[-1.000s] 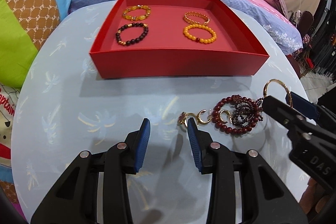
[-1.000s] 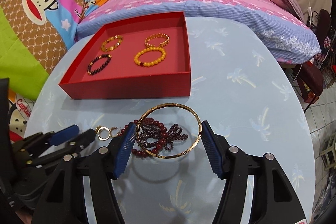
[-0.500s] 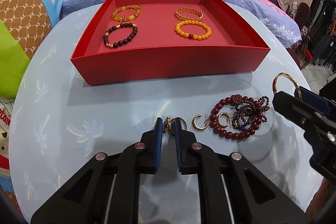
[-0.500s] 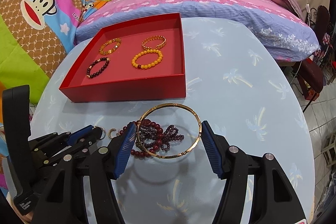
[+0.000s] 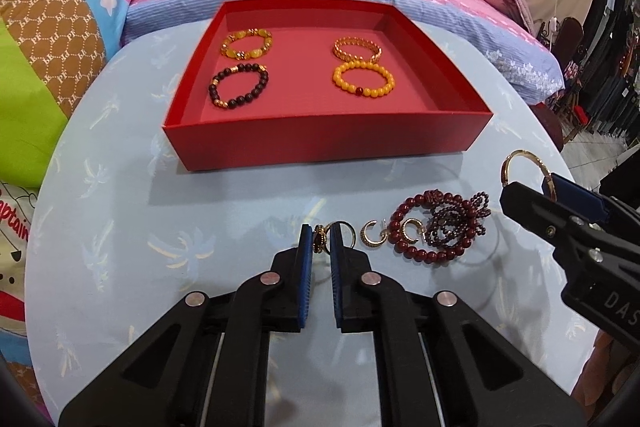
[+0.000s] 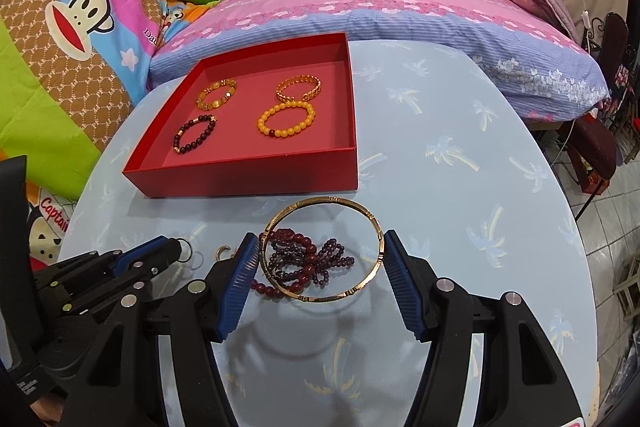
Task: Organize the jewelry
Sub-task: 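Close the right tool on the gold bangle while the left tool grasps the small gold ring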
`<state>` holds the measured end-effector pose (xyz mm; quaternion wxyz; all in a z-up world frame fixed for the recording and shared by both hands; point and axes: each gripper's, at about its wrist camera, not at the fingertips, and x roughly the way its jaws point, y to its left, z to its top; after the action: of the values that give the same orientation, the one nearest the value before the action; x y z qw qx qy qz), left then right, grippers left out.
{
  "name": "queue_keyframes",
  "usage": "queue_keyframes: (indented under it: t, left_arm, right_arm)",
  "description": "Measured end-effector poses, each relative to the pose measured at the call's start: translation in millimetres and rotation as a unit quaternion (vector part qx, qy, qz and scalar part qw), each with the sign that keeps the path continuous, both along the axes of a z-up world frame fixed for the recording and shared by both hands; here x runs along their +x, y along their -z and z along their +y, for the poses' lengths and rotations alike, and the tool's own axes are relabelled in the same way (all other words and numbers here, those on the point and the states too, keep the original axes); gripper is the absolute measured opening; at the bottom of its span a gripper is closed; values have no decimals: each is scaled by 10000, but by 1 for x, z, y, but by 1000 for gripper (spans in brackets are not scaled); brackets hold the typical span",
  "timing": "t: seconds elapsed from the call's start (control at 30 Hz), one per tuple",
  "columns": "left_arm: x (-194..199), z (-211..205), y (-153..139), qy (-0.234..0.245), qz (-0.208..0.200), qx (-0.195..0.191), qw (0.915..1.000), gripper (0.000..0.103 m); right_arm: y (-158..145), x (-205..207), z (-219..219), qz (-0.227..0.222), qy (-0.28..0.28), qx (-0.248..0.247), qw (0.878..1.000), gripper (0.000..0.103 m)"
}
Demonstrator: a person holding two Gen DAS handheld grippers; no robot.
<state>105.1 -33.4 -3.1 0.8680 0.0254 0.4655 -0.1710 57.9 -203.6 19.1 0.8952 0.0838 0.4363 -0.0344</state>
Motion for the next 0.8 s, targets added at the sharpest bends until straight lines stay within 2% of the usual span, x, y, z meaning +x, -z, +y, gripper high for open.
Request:
queue_keyframes:
  t: [0.37, 0.8]
  left_arm:
    - [-3, 17, -32, -165, -296, -190, 9992, 8]
    - [19, 18, -49, -245, -520, -233, 9981, 8]
  right_arm:
    - [-17, -2, 9, -196, -119, -48, 9997, 60]
    - [-31, 23, 21, -364, -317, -177, 9987, 60]
